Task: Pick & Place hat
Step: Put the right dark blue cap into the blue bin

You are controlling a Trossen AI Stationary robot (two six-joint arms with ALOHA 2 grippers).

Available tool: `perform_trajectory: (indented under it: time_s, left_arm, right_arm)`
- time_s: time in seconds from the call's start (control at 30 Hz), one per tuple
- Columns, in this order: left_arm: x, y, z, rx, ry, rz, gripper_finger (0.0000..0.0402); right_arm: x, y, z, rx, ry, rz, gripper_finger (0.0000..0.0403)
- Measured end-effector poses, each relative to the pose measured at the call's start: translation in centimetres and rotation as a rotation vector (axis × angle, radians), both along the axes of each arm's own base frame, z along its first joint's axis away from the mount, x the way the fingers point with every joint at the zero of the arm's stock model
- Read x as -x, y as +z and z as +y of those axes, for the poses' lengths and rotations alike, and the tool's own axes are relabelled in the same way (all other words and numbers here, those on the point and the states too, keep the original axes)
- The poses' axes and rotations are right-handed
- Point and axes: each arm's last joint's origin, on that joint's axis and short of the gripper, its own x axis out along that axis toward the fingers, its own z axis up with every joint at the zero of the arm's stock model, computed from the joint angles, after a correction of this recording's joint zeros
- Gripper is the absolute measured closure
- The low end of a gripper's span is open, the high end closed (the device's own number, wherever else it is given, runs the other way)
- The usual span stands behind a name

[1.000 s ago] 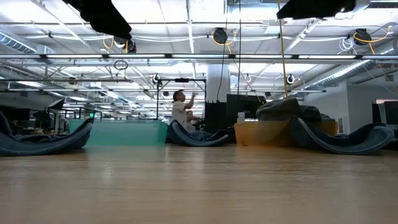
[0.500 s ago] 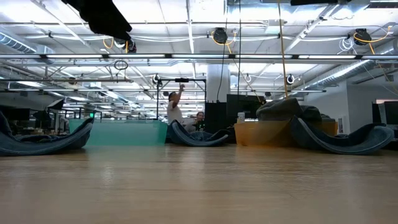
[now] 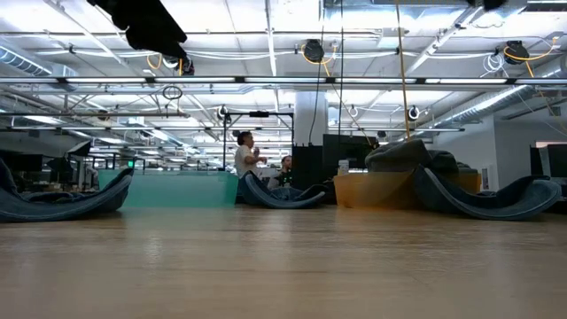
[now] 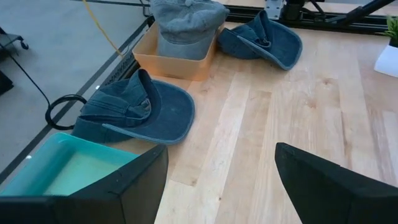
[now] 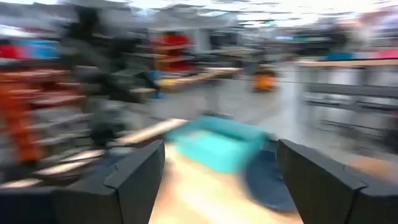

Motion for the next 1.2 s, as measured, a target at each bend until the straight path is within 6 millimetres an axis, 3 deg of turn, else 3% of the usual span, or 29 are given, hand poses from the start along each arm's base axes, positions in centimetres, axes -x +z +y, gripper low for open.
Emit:
perform_trajectory:
  time_s: [0.1,0.27,0.4,0.5,0.67,0.9,1.07,1.2]
  left_arm:
    - [0.0,0.0,0.0,0.0,0.0,0.0,0.0094]
    - [0.0,0.0,0.0,-0.002,-0.001,0.0,0.0098]
    - [0.0,0.0,0.0,0.002,0.001,-0.001,0.0105]
    - [0.0,0.0,0.0,0.0,0.0,0.0,0.0109]
    - [0.0,0.0,0.0,-0.019,-0.012,0.007,0.0112]
    - [0.2,-0.3,0.0,-0.021,-0.014,0.041,0.0115]
    - [0.3,-0.5,0.0,-0.012,-0.012,0.067,0.0119]
    - [0.3,-0.5,-0.1,0.01,-0.032,0.066,0.0114]
  right_arm:
    - [-0.7,1.4,0.5,0.067,0.076,0.016,0.0108]
    - [-2.2,5.7,0.0,0.174,-0.194,0.223,0.0108]
    - [-3.0,8.9,-0.4,0.25,-0.232,0.313,0.0108]
    - [-3.4,10.2,-1.1,0.329,-0.258,0.404,0.0108]
    - [-4.6,9.8,-3.4,0.457,-0.337,0.582,0.0108]
    - [-5.8,6.9,-7.3,0.708,-0.434,0.984,0.0108]
    - [-6.5,7.5,-9.4,0.612,-0.508,0.927,0.0108]
    - [-6.7,7.6,-9.7,0.57,-0.485,0.85,0.0108]
